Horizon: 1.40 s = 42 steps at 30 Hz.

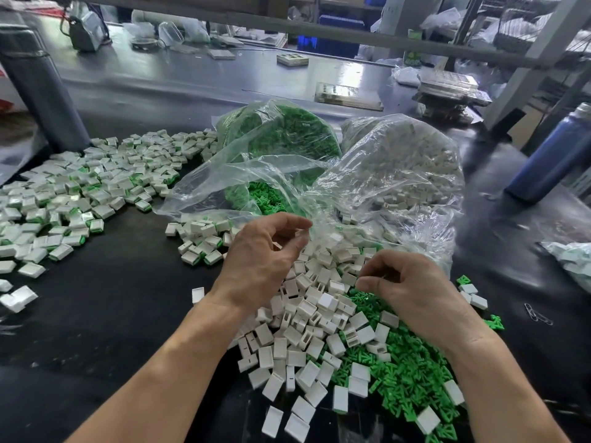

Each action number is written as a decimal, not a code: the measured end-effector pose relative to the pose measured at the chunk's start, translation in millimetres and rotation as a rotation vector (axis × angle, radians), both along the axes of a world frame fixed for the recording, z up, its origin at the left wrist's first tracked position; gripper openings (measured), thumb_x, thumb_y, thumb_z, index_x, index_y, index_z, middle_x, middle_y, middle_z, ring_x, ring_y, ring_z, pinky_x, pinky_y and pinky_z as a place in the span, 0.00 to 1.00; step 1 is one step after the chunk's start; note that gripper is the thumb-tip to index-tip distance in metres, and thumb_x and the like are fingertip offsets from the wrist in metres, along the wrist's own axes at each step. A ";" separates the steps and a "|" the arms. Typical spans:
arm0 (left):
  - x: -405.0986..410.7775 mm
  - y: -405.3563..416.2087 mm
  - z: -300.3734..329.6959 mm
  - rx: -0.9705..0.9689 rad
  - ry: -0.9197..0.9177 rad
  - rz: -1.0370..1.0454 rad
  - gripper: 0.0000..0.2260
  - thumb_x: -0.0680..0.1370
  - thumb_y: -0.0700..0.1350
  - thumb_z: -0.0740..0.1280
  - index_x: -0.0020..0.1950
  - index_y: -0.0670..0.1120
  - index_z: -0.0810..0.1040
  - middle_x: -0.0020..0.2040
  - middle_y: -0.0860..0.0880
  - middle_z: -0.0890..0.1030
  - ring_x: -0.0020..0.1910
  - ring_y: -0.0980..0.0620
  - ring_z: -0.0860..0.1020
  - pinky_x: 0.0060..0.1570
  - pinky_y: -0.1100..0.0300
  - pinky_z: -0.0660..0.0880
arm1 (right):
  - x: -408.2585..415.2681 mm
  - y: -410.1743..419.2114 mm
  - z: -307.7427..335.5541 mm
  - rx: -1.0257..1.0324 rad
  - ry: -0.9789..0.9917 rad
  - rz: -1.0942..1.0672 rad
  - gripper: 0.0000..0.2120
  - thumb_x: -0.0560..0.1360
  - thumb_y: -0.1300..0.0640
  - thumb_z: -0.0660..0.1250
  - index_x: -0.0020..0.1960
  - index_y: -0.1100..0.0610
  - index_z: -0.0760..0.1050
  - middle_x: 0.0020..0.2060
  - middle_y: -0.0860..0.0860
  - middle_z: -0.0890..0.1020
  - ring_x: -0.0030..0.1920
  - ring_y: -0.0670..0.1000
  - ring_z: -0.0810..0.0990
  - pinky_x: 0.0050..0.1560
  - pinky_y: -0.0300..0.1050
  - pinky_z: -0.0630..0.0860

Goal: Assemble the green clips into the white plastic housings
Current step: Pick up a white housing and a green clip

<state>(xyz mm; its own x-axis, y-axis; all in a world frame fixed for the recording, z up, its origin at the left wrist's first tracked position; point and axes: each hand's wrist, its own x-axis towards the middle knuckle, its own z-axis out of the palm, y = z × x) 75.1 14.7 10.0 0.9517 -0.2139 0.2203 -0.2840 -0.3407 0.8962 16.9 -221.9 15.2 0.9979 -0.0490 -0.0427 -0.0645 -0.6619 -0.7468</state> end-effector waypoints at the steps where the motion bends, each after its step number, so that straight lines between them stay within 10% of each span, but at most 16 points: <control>1: -0.4 -0.2 0.5 -0.031 0.011 -0.014 0.10 0.80 0.45 0.72 0.60 0.54 0.82 0.51 0.56 0.85 0.48 0.61 0.82 0.47 0.67 0.80 | -0.1 -0.2 0.4 0.016 -0.021 -0.003 0.06 0.76 0.49 0.76 0.46 0.38 0.81 0.40 0.36 0.83 0.39 0.36 0.80 0.36 0.33 0.74; 15: -8.3 -7.7 8.5 -0.360 0.103 -0.201 0.12 0.81 0.39 0.69 0.63 0.49 0.82 0.51 0.47 0.87 0.49 0.51 0.86 0.46 0.65 0.80 | -0.1 17.4 0.1 0.467 -0.185 -0.039 0.13 0.79 0.61 0.71 0.55 0.43 0.84 0.41 0.46 0.86 0.35 0.39 0.80 0.31 0.31 0.74; 25: -8.5 -10.0 7.5 -0.470 0.161 -0.169 0.08 0.75 0.44 0.76 0.50 0.44 0.80 0.44 0.48 0.87 0.42 0.51 0.84 0.41 0.62 0.81 | -2.2 25.0 0.9 0.542 -0.249 -0.009 0.17 0.75 0.48 0.71 0.62 0.47 0.83 0.38 0.45 0.84 0.34 0.42 0.78 0.32 0.32 0.73; 42: -14.0 -18.5 10.5 -0.673 0.334 -0.232 0.11 0.72 0.43 0.75 0.53 0.42 0.83 0.48 0.40 0.87 0.42 0.45 0.86 0.42 0.58 0.83 | -2.0 34.9 4.2 0.849 -0.361 -0.058 0.07 0.76 0.60 0.71 0.52 0.57 0.85 0.45 0.59 0.88 0.35 0.55 0.85 0.29 0.43 0.80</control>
